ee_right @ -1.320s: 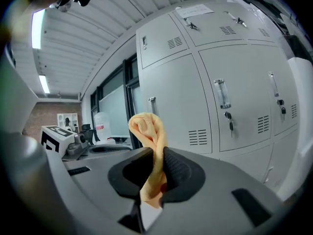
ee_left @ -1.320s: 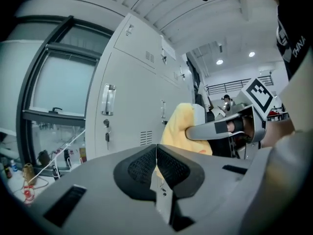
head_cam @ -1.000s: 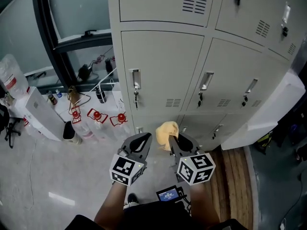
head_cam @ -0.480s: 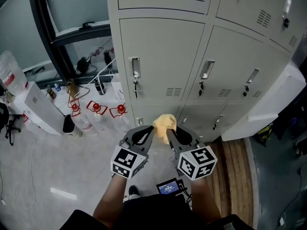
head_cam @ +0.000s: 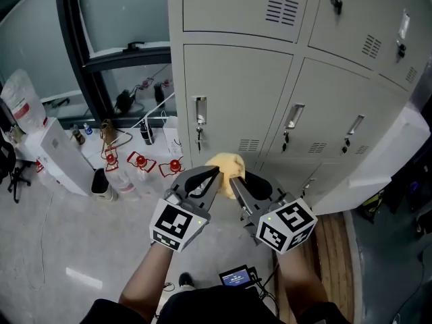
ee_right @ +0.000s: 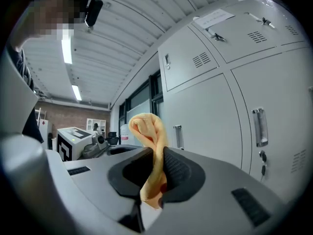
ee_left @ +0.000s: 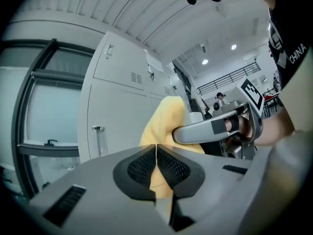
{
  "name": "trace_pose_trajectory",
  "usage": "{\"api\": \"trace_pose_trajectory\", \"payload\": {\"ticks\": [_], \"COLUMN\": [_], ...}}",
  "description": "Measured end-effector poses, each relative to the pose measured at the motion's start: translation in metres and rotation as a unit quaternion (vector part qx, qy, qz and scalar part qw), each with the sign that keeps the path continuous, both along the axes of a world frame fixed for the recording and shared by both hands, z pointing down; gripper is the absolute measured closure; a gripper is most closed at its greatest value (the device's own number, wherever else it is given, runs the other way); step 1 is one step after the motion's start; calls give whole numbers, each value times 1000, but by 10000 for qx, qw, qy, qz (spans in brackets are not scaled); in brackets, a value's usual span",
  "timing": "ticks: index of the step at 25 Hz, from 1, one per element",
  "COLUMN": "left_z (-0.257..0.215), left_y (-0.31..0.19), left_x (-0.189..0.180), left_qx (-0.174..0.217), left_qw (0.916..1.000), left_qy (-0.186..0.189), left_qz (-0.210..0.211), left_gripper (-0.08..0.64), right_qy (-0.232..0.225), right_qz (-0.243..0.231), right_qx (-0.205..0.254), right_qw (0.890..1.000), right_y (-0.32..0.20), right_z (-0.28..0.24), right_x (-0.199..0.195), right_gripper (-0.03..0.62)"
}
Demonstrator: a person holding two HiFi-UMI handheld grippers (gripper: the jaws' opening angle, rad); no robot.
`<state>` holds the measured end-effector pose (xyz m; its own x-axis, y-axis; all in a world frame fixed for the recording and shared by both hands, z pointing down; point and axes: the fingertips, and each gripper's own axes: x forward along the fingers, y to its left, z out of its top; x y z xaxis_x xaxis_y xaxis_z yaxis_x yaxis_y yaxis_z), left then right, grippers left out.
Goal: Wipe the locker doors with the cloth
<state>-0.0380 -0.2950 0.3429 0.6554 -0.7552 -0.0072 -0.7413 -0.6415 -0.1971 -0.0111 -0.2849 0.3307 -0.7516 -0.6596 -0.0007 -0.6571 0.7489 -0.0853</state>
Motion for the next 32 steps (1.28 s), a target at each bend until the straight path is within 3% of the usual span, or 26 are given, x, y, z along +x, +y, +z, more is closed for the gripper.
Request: {"api": "trace_pose_trajectory", "payload": {"ticks": [7, 13, 17, 21, 25, 32], "left_z": [-86, -143, -157, -168, -178, -176], "left_y": [-23, -52, -83, -110, -133, -157], "left_x": [-27, -47, -59, -68, -76, -85], "left_qx": [589, 735, 638, 586, 481, 540], "left_qw": [9972, 9942, 9936, 9917, 9897, 9880], "left_qy": [34, 352, 353, 332, 548, 109], "left_qz": [-465, -708, -857, -1095, -1230, -1444], "left_gripper": [540, 540, 540, 540, 540, 540], "right_qy": [-153, -209, -77, -233, -361, 46], "right_qz": [-252, -125, 129, 292, 303, 353], "right_qx": [497, 743, 688, 443, 302, 433], "right_qw": [9983, 9969, 9975, 9983, 9984, 9984], "right_y": [-23, -53, -85, -114, -138, -163], "right_z": [-85, -140, -155, -165, -177, -175], "right_x": [-28, -49, -64, -73, -80, -92], "right_gripper": [522, 522, 522, 522, 522, 522]}}
